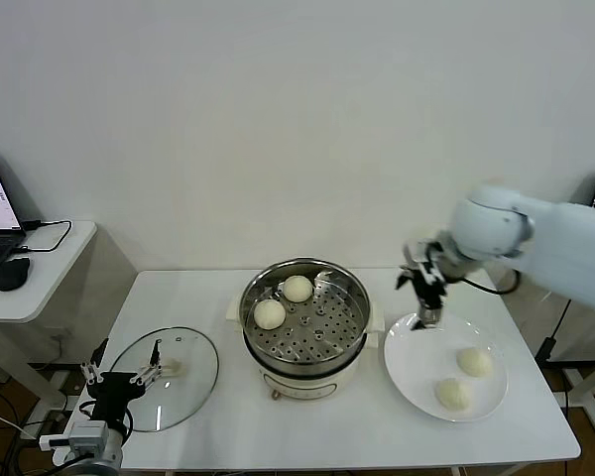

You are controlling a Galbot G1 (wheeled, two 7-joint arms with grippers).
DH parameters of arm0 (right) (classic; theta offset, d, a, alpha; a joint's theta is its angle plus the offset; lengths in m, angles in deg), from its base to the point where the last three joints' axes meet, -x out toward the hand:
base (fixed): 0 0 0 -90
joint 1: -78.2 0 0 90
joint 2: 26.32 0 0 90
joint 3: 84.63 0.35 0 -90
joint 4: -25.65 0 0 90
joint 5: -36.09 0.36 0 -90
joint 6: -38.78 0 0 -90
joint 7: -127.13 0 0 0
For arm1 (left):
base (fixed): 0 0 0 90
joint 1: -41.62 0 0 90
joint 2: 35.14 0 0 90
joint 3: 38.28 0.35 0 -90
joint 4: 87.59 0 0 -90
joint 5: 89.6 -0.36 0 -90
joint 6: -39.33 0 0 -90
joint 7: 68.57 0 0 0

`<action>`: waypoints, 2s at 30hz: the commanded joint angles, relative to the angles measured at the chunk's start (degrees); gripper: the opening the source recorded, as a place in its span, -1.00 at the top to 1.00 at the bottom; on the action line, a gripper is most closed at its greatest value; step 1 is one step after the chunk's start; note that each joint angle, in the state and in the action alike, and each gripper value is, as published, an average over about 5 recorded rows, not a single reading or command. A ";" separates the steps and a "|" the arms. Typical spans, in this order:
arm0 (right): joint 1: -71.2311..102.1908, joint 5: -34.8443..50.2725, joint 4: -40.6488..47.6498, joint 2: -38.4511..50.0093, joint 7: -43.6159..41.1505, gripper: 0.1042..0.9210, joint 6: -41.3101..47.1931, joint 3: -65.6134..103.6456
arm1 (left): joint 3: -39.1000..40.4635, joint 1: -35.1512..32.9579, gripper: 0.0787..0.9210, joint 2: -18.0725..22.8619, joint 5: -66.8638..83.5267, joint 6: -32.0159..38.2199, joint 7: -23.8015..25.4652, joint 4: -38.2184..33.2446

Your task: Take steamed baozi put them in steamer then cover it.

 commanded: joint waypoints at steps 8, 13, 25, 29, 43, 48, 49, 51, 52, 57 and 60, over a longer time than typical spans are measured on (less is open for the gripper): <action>31.83 -16.26 0.55 12.88 -1.59 -0.76 -8.86 21.11 | -0.19 0.00 -0.77 -0.14 -0.68 -0.29 0.05 0.30; 42.06 -17.51 1.30 12.27 -0.28 -0.76 -8.96 27.99 | -0.23 0.05 -0.77 0.00 -1.01 -0.36 0.04 0.62; 49.55 -18.17 4.54 7.09 3.12 -0.76 -8.93 33.10 | -0.34 -0.54 -0.77 0.59 -1.63 -0.29 0.08 0.48; 50.18 -18.75 5.45 6.10 3.43 -0.72 -8.69 33.29 | -0.38 -0.61 -0.77 0.64 -1.67 -0.27 0.07 0.50; 50.86 -19.79 9.34 3.37 4.75 -0.43 -8.41 33.49 | -0.43 -0.39 -0.77 0.70 -1.68 -0.19 -0.06 0.83; 51.10 -19.47 10.08 2.68 5.43 -0.22 -8.20 33.98 | -0.43 -0.33 -0.77 0.76 -1.70 -0.20 -0.09 0.79; 51.05 -19.37 10.09 2.65 5.45 -0.20 -8.18 34.10 | -0.44 -0.33 -0.77 0.76 -1.70 -0.20 -0.10 0.75; 50.65 -19.04 9.97 2.75 5.33 -0.15 -8.17 34.36 | -0.49 -0.35 -0.77 0.71 -1.67 -0.20 -0.10 0.68; 50.19 -18.85 9.86 2.89 5.22 -0.14 -8.19 34.42 | -0.52 -0.35 -0.77 0.67 -1.67 -0.20 -0.10 0.66; 44.38 -16.53 8.84 4.16 4.62 -0.08 -7.95 32.76 | -0.58 -0.20 -0.77 0.57 -1.61 -0.21 -0.09 0.68; 38.70 -13.79 8.02 4.95 3.92 -0.08 -7.38 31.03 | -0.48 -0.07 -0.77 0.47 -1.56 -0.22 -0.05 0.65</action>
